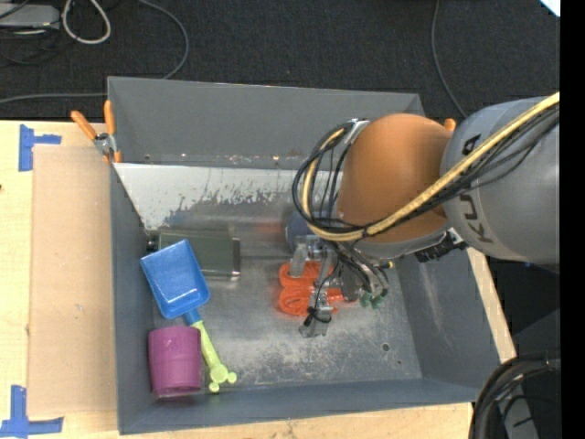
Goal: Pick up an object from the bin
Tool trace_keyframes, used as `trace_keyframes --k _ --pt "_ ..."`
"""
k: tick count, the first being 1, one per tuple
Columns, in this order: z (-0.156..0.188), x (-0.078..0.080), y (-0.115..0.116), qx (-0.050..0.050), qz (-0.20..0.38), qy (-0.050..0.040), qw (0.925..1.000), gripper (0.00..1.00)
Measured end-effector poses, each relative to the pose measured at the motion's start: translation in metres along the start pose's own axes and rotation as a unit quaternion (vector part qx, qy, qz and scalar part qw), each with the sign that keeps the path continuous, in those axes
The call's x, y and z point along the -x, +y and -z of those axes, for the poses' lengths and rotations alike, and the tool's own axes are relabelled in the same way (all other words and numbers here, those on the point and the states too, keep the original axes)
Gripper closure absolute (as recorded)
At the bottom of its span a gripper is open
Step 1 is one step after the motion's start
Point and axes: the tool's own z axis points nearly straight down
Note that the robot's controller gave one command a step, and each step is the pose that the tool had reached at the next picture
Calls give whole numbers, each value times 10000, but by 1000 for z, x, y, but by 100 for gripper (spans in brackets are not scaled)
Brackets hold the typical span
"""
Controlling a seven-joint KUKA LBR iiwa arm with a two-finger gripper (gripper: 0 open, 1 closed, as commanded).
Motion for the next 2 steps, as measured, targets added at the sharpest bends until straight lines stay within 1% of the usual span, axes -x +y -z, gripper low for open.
trace_keyframes --k 1,2 --pt "0 0 0 0 -1 0 10000 0" --pt "0 -3 -3 0 9 3 10000 0"
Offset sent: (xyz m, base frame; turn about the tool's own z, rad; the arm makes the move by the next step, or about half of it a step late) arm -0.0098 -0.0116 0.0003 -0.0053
